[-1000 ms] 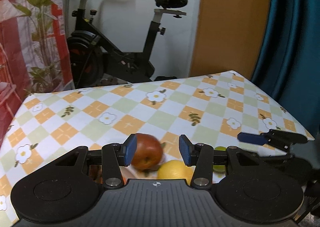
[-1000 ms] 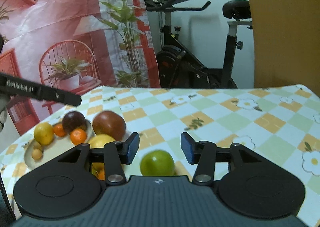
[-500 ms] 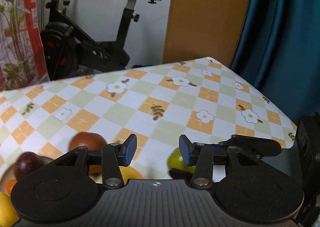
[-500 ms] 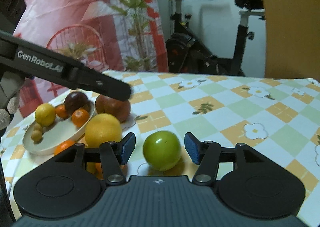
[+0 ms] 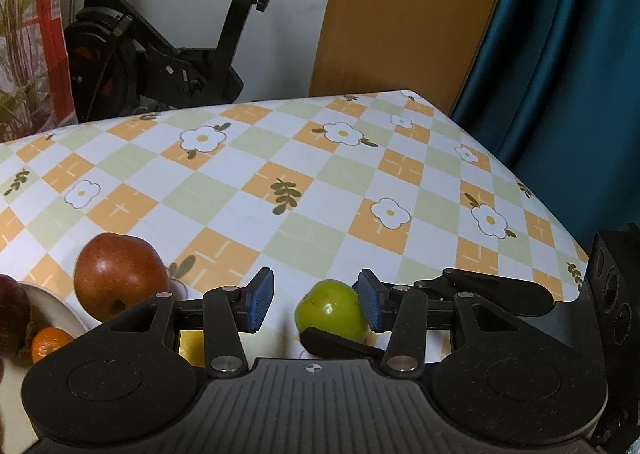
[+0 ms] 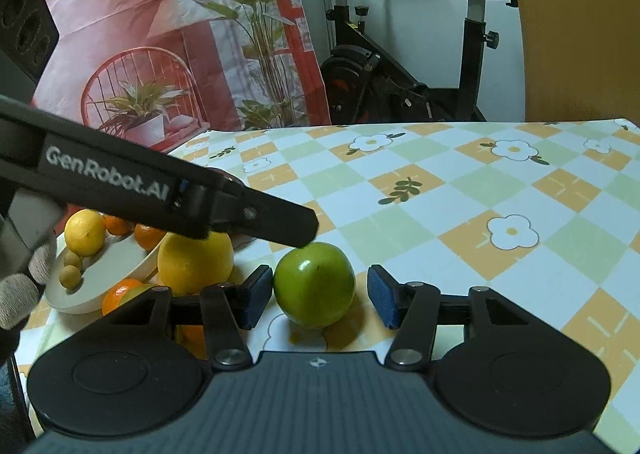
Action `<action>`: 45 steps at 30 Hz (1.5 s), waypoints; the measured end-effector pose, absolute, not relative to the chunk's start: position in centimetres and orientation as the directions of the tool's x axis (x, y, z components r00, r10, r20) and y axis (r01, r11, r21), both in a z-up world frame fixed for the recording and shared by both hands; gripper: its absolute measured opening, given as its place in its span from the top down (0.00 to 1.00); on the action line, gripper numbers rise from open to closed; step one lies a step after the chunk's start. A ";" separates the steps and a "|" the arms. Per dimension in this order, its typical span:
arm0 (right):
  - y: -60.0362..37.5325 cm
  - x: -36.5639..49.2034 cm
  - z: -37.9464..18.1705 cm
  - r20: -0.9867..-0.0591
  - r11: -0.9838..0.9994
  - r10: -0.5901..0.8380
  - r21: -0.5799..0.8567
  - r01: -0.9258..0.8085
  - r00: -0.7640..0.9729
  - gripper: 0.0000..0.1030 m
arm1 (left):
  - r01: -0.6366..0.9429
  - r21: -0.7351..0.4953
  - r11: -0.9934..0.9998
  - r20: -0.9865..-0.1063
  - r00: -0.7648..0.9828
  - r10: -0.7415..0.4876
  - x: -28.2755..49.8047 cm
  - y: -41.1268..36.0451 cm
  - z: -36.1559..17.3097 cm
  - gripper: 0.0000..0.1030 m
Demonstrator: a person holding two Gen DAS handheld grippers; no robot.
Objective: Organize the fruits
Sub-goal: 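Move the right gripper to the green round fruit and close around it, then lift the green apple and carry it onto the plate with the right gripper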
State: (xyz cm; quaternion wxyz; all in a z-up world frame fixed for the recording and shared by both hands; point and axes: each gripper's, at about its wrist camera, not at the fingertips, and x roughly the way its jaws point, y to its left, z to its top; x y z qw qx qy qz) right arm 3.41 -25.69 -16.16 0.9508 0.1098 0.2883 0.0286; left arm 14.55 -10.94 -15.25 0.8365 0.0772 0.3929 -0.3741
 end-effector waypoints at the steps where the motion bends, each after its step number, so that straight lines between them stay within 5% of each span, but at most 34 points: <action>1: -25.7 3.4 -16.2 -0.543 0.973 0.120 0.229 0.009 0.831 0.45 | 0.689 -0.166 0.706 -0.717 0.407 -0.566 14.5 -11.1 -15.3 0.52; 45: -26.0 2.9 -15.7 -0.527 0.965 0.148 0.261 -0.007 0.837 0.53 | 0.713 -0.193 0.675 -0.742 0.344 -0.576 14.0 -12.2 -16.4 0.52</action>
